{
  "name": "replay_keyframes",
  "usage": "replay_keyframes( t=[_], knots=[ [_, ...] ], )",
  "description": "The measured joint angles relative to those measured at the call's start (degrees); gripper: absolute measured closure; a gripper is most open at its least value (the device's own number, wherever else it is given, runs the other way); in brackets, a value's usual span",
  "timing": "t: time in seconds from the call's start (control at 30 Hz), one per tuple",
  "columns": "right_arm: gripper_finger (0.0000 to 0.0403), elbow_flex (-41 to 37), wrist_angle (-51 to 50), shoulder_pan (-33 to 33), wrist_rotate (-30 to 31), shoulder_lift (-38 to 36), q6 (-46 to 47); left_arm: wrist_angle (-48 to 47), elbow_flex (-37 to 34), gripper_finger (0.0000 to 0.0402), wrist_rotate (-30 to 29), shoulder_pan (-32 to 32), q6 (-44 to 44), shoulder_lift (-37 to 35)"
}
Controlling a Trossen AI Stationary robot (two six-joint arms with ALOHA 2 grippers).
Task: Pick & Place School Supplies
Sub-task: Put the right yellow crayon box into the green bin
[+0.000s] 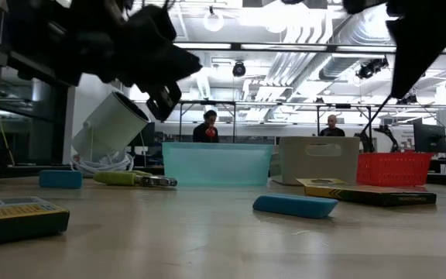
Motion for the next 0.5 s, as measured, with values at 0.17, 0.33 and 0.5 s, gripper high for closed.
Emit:
replay_keyframes(
  t=[0.17,0.33,0.5],
  knots=[
    [0.0329,-1.2,-1.5,1.0,0.4,0.0,5.1,0.0,0.0,0.0366,0.9,1.4,-0.8,0.1],
    [0.0332,-6.8,3.6,0.7,-2.4,0.0,6.5,0.0,0.0,0.0366,0.9,1.4,-0.8,0.2],
    [0.0332,-11.4,14.2,0.4,-2.4,0.0,6.2,0.0,0.0,0.0366,0.9,1.4,-0.7,0.2]
  ],
)
